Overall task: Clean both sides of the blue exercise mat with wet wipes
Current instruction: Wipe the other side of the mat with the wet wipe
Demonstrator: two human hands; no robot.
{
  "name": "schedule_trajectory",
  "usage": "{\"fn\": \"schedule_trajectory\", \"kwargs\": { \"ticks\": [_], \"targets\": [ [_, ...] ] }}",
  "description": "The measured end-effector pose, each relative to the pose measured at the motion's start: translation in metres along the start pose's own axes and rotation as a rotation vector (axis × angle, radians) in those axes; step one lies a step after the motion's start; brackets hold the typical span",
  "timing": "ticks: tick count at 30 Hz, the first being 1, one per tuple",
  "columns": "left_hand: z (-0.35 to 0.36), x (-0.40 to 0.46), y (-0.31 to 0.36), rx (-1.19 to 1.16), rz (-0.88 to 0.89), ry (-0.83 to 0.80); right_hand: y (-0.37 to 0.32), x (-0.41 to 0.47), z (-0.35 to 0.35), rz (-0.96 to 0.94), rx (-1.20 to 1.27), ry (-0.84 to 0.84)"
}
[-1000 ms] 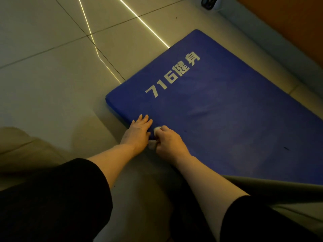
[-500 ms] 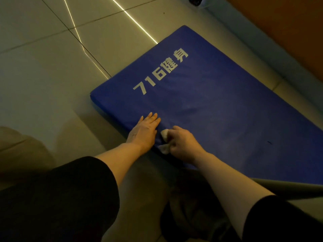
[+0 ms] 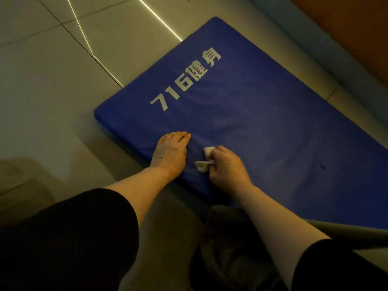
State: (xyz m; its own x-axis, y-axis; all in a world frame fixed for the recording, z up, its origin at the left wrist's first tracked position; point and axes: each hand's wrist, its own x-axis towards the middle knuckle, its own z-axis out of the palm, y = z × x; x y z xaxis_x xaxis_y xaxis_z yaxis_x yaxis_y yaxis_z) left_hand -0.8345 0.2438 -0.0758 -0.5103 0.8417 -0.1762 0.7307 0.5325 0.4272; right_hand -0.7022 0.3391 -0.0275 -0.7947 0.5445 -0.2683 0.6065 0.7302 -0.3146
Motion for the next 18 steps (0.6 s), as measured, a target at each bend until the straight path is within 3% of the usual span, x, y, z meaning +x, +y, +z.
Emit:
{"fn": "schedule_trajectory", "kwargs": {
  "ticks": [4,10,18],
  "targets": [
    [0.003,0.007,0.005,0.115,0.003,-0.024,0.036,0.001,-0.01,0.285,0.023,0.132],
    [-0.002,0.018,0.013,0.162,-0.02,-0.06,-0.013,0.021,0.018,-0.025,0.071,0.016],
    [-0.002,0.033,0.022,0.026,-0.022,0.039,0.056,0.035,-0.012,0.491,0.112,0.24]
  ]
}}
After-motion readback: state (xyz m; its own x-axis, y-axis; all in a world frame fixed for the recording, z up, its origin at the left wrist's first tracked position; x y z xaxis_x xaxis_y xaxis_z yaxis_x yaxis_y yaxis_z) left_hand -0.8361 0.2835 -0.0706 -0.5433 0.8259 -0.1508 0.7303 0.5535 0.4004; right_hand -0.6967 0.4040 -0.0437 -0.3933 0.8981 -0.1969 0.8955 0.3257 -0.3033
